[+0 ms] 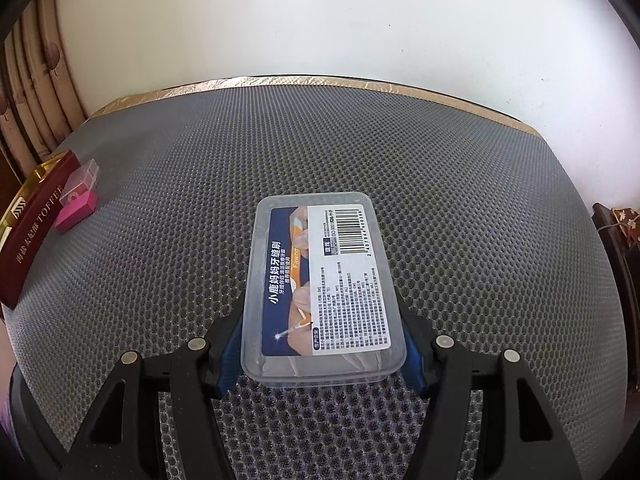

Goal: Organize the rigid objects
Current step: 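Lift the striped cube with left while right carries the clear box, then lower the striped cube into the gold tin and open the left gripper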

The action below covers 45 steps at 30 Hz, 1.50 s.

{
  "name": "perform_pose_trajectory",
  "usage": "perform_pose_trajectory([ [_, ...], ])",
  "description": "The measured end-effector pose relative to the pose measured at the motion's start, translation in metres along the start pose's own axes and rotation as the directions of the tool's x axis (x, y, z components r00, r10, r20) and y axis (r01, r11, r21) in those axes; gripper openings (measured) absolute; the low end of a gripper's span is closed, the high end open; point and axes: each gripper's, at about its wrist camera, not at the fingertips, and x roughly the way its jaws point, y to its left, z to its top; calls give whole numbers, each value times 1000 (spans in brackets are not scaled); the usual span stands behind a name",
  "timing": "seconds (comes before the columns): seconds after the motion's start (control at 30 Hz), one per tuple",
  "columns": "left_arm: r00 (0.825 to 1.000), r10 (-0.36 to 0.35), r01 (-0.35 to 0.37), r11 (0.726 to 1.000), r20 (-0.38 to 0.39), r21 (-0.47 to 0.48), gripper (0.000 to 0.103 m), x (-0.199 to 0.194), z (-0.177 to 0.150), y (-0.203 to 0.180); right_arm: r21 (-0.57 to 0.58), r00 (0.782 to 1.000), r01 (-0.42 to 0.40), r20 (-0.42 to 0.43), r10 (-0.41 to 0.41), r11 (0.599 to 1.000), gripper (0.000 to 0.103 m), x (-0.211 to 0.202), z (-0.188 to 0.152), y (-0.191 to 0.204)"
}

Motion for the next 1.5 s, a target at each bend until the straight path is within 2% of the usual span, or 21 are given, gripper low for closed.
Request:
perform_pose_trajectory([
  [0.13,999,12,-15,998,-52,-65,30,22,-10,29,-3,1000,5,0,-5,1000,61,2,1,4],
  [0.33,996,13,-23,994,-93,-107,30,43,-26,47,-3,1000,8,-2,-8,1000,61,3,1,5],
  [0.97,988,0,-17,994,-157,-104,30,75,-43,46,-4,1000,6,-2,-6,1000,61,4,2,5],
  [1.13,985,8,-26,994,-172,-104,33,76,-45,44,-5,1000,6,-2,-6,1000,61,4,2,5],
  [1.5,991,39,-54,992,-132,-111,40,48,-48,43,-7,1000,11,-14,-11,1000,59,7,4,7],
])
